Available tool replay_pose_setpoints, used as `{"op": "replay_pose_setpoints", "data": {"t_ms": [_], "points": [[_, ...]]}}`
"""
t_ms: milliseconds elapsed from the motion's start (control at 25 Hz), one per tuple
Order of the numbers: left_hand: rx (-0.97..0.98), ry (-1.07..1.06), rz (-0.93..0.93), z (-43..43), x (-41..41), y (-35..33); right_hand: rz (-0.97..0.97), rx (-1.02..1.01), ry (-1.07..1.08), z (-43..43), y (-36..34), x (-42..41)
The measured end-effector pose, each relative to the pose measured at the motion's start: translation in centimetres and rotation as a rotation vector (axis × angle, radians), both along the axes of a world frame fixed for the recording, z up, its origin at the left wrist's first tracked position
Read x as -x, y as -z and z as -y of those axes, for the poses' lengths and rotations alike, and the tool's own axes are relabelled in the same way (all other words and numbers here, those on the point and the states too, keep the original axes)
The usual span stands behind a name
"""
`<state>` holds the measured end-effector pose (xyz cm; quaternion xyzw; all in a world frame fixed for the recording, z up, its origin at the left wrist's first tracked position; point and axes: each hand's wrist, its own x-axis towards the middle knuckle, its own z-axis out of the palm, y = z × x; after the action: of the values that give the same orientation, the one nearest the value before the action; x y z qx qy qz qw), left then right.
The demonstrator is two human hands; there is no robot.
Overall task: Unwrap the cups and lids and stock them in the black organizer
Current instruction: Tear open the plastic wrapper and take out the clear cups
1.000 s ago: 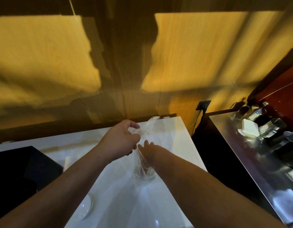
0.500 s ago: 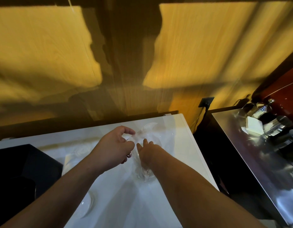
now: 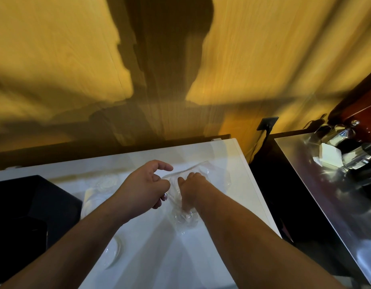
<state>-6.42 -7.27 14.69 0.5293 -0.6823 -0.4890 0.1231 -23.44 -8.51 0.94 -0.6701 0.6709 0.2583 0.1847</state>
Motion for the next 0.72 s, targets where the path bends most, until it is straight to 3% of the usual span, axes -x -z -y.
{"op": "replay_pose_setpoints", "data": {"t_ms": [280, 400, 560, 720], "points": [[-0.02, -0.02, -0.062, -0.5, -0.5, 0.8, 0.133, -0.043, 0.104, 0.6, -0.3, 0.2], [-0.123, -0.039, -0.172, -0.5, -1.1, 1.9, 0.161, -0.055, 0.092, 0.7, -1.0, -0.1], [-0.426, -0.162, -0.438, -1.0, -1.8, 4.5, 0.225, 0.067, 0.045, 0.0, -1.4, -1.2], [-0.75, -0.148, -0.859, -1.4, -4.3, 6.6, 0.203, -0.067, 0.037, -0.1, -2.3, -1.2]]}}
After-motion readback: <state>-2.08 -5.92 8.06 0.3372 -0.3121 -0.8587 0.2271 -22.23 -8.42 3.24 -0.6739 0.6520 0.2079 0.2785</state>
